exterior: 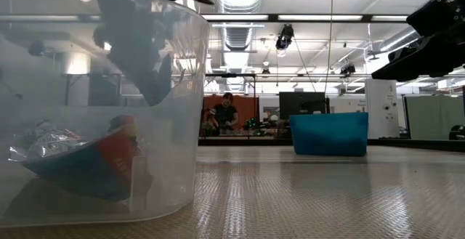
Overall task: Pick and place Granola Bars by type
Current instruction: Put the red granola bar into the left transparent bin
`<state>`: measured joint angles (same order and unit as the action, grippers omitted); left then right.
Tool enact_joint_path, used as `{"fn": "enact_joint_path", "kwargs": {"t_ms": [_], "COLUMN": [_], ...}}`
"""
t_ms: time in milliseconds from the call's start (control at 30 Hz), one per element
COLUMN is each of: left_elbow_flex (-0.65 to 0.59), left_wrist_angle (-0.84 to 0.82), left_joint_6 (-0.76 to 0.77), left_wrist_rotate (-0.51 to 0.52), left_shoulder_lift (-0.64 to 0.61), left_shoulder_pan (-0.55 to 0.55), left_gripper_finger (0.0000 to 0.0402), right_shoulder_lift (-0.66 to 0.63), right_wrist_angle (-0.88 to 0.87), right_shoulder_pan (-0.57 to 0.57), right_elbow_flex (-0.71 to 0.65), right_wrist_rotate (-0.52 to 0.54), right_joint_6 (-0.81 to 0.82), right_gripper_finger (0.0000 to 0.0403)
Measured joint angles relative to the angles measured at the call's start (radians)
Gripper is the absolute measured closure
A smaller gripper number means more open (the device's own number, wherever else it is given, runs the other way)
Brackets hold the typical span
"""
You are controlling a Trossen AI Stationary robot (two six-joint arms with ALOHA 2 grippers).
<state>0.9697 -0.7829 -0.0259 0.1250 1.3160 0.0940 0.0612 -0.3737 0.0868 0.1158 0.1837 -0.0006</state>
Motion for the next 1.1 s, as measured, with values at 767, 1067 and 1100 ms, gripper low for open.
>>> {"fn": "enact_joint_path", "kwargs": {"t_ms": [767, 1067, 1100], "left_elbow_flex": [-0.234, -0.258, -0.26], "left_wrist_angle": [0.158, 0.243, 0.245], "left_joint_6": [0.506, 0.691, 0.704], "left_wrist_rotate": [-0.084, -0.086, -0.085], "left_shoulder_lift": [0.048, 0.082, 0.09], "left_shoulder_pan": [-0.002, -0.003, -0.003], "left_gripper_finger": [0.0181, 0.0181, 0.0181], "right_shoulder_lift": [0.0, 0.0, 0.0], "right_wrist_angle": [0.0, 0.0, 0.0], "right_shoulder_pan": [0.0, 0.0, 0.0], "right_elbow_flex": [0.0, 0.0, 0.0], "right_wrist_rotate": [0.0, 0.0, 0.0], "right_joint_6": [0.0, 0.0, 0.0], "right_gripper_finger": [0.0227, 0.0227, 0.0227]}}
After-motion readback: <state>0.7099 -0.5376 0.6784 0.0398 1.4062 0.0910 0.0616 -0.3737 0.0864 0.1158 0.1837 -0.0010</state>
